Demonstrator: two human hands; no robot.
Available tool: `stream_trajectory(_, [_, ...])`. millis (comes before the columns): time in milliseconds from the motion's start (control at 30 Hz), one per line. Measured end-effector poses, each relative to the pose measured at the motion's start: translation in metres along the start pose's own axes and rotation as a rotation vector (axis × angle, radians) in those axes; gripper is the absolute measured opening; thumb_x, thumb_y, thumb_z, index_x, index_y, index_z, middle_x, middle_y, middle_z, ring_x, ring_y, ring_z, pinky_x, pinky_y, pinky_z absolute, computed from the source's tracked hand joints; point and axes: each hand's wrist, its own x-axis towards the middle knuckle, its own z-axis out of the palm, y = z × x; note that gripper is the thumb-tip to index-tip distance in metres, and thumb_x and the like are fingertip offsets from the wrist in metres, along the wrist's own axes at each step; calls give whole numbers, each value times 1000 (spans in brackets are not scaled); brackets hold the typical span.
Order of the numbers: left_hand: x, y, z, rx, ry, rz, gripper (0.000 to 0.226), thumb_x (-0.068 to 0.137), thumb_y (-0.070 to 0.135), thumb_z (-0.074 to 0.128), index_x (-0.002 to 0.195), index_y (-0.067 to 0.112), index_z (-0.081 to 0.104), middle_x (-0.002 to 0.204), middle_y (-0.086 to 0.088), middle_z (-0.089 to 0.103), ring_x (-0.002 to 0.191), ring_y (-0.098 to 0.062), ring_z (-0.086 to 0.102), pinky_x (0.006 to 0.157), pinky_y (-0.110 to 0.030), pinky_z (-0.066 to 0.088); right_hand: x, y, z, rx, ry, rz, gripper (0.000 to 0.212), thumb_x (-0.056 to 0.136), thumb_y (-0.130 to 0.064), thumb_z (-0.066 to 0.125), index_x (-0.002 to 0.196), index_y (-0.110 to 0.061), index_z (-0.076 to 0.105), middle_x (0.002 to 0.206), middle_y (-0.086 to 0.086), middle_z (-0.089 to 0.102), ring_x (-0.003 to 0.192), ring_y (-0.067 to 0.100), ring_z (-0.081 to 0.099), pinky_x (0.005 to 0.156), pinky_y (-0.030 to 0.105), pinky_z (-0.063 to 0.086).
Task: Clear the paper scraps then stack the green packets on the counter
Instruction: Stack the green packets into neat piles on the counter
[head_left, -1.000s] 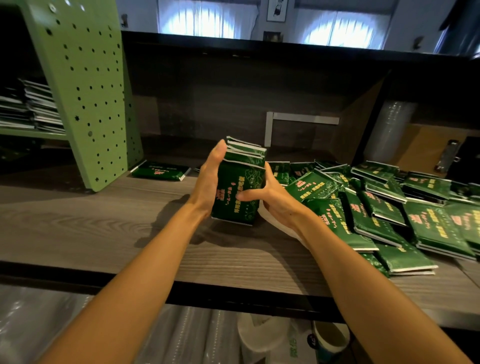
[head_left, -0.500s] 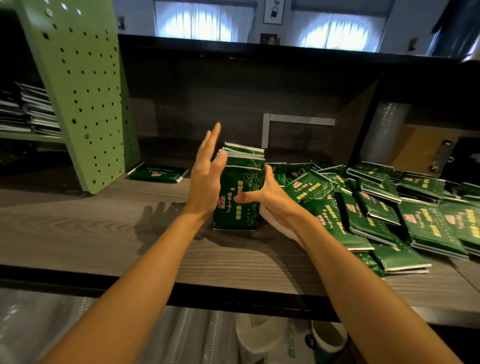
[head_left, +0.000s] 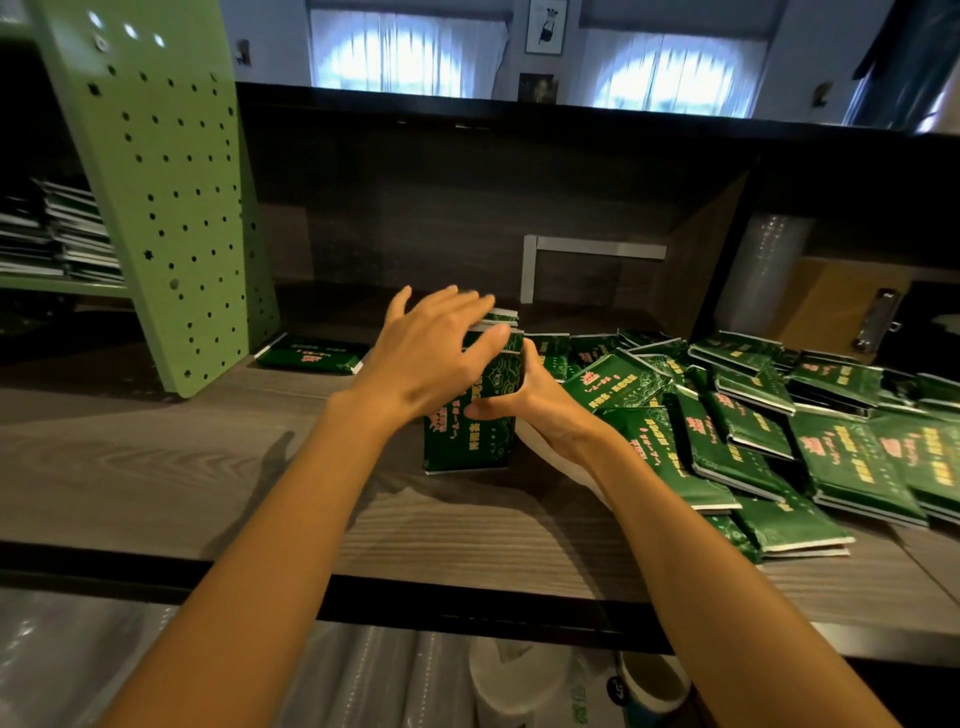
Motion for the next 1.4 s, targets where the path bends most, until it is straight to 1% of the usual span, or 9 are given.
stream_trajectory(233, [0, 8, -5, 104, -105, -2, 54, 96, 51, 31, 141, 23, 39, 149, 3, 37, 138, -13, 28, 110, -36, 24, 7, 5, 1, -79, -40, 13, 82, 75, 8, 70, 130, -29, 21, 103, -15, 47, 80, -7, 51, 58, 2, 45])
stream_trajectory(433, [-4, -6, 6, -595, 170, -274, 48, 102, 38, 23, 145, 19, 31, 149, 1, 35, 139, -14, 28, 111, -30, 22, 12, 11, 2, -79, 5, 12, 81, 70, 7, 74, 135, -15, 30, 115, -2, 57, 99, 3, 56, 69, 11, 49])
stream_trajectory(567, [-16, -2, 19, -1106, 69, -357, 53, 102, 39, 6, 107, 22, 57, 97, 10, 62, 89, 2, 62, 74, -10, 49, 14, 15, 2, -35, -8, 28, 83, 71, 10, 72, 137, -15, 28, 123, 4, 56, 104, 9, 56, 76, 17, 48])
stream_trajectory(733, [-20, 7, 32, -1300, 94, -441, 67, 98, 49, 1, 94, 24, 64, 83, 9, 70, 74, -2, 67, 63, -17, 55, 17, 21, 3, -77, -10, 34, 85, 70, 8, 74, 137, -17, 28, 124, 6, 56, 111, 14, 55, 87, 23, 48])
stream_trajectory(900, [-8, -13, 32, -1371, 122, -567, 72, 96, 56, 4, 91, 18, 65, 85, -1, 71, 81, -14, 68, 73, -31, 56, 26, 14, 8, 69, 113, 67, 68, 72, 0, 72, 130, -15, 38, 120, 4, 59, 100, 10, 58, 75, 20, 45])
stream_trajectory(1033, [10, -52, 32, -740, 175, -748, 43, 102, 33, 26, 110, 9, 62, 114, -15, 63, 108, -30, 57, 89, -36, 45, 47, 3, 17, 141, 178, 196, 62, 69, -21, 75, 118, -16, 38, 118, -2, 55, 96, 14, 55, 83, 34, 45])
stream_trajectory(1167, [13, -93, 36, -144, 102, -623, 36, 97, 8, 34, 129, 4, 50, 135, -17, 48, 123, -32, 45, 95, -38, 37, 70, 0, 28, 147, 211, 271, 118, 38, -47, 77, 139, -16, 25, 138, 8, 44, 123, 27, 48, 103, 50, 41])
stream_trajectory(1333, [22, -127, 49, 120, -252, -603, 50, 103, 25, 24, 149, 8, 15, 158, -11, 7, 146, -27, 0, 116, -49, 9, 85, 12, 28, 218, 263, 320, 99, 70, -36, 73, 147, -16, 14, 146, 7, 31, 131, 28, 36, 103, 45, 35])
stream_trajectory(1400, [24, -131, 55, 168, -369, -644, 52, 103, 33, 20, 149, 10, 16, 158, -10, 9, 146, -28, 2, 115, -52, 6, 88, 16, 23, 209, 287, 324, 93, 76, -32, 70, 147, -14, 12, 148, 7, 29, 133, 29, 33, 101, 44, 33])
